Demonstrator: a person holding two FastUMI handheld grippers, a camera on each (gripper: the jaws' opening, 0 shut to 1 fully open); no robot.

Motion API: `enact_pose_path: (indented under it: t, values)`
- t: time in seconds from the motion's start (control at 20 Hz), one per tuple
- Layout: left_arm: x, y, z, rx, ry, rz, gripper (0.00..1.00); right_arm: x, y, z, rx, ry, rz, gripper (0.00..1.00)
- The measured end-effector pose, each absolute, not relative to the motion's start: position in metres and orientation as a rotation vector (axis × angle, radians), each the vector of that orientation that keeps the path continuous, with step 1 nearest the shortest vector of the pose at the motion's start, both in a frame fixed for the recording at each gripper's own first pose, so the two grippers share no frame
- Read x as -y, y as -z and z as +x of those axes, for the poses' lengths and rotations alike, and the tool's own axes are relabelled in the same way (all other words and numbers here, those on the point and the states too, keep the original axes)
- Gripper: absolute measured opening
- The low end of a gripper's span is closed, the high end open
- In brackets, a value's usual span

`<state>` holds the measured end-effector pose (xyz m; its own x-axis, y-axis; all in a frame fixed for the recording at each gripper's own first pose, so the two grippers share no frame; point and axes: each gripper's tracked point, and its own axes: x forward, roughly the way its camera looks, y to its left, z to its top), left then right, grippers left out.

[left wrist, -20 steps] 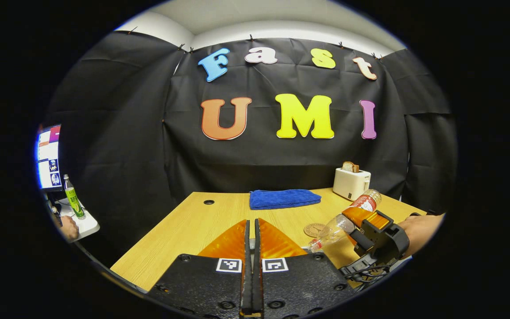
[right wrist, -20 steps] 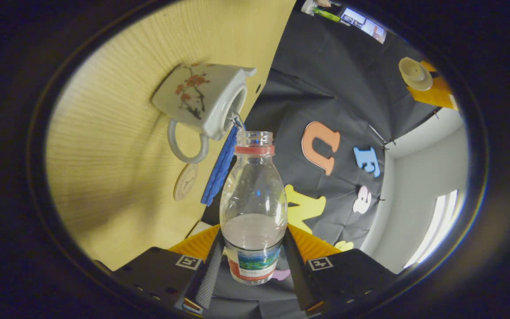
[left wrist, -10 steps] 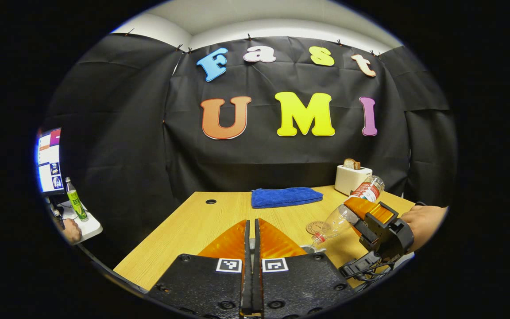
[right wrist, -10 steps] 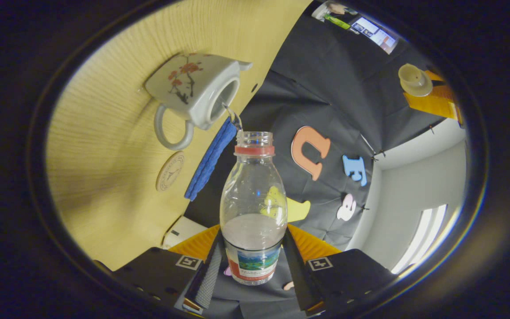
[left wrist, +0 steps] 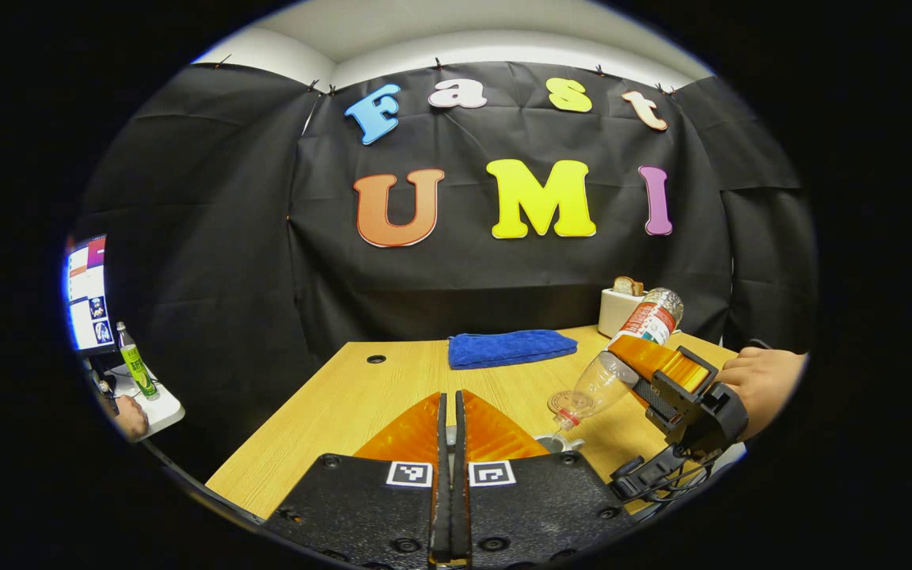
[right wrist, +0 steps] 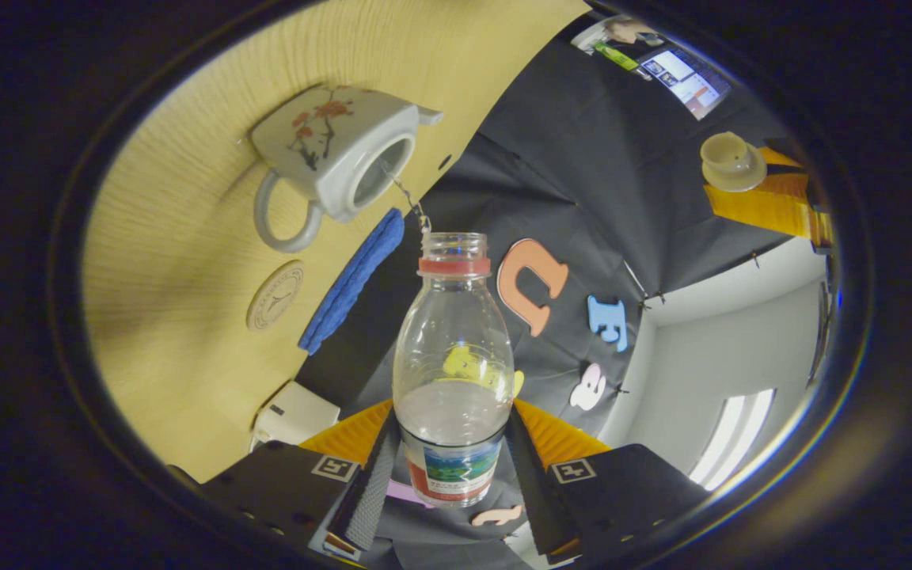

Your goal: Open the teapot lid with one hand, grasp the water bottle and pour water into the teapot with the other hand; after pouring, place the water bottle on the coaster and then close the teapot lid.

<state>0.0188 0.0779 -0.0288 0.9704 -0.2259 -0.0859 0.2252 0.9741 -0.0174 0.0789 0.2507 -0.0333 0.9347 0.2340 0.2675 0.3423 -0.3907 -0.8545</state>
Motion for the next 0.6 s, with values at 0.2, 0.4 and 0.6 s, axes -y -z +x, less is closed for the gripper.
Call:
enact_pose_path:
  t: [0.2,0.4,0.6]
  values:
    - [-0.0792,0.0275,0.0166,-0.084,0.227,-0.006,0.03,-0.2526,0.028,0.0787,0.425,0.141,-2.006,0.75]
    - [-0.0769,0.0273,0.0157,-0.081,0.233,-0.002,0.03,-0.2546,0.0266,0.0766,0.439,0.143,-2.022,0.75]
    - [-0.0745,0.0275,0.0155,-0.083,0.233,0.008,0.03,-0.2579,0.026,0.0753,0.45,0.143,-2.03,0.75]
